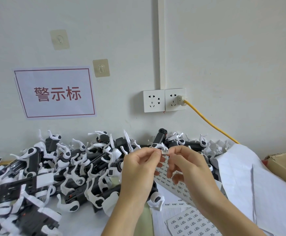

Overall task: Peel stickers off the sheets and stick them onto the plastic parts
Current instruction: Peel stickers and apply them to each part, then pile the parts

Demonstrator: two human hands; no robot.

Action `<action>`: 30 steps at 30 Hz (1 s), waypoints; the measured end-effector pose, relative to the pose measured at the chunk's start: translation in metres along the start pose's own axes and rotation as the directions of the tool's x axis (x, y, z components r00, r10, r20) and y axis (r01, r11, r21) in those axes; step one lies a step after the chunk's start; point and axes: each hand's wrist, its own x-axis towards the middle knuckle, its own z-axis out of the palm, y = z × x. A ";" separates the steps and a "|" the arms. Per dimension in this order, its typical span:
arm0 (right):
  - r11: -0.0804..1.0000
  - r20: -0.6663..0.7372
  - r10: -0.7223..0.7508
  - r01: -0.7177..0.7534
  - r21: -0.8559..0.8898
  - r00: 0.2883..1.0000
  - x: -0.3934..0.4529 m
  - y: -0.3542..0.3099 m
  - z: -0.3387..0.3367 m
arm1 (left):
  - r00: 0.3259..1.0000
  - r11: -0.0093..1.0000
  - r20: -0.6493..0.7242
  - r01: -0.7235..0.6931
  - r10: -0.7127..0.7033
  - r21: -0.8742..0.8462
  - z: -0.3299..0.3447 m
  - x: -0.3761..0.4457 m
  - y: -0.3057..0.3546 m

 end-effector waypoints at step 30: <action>0.970 -0.274 -0.044 -0.025 -0.243 0.961 0.002 0.000 -0.004 | 0.988 0.882 -0.003 -0.139 0.156 0.450 -0.021 0.007 -0.007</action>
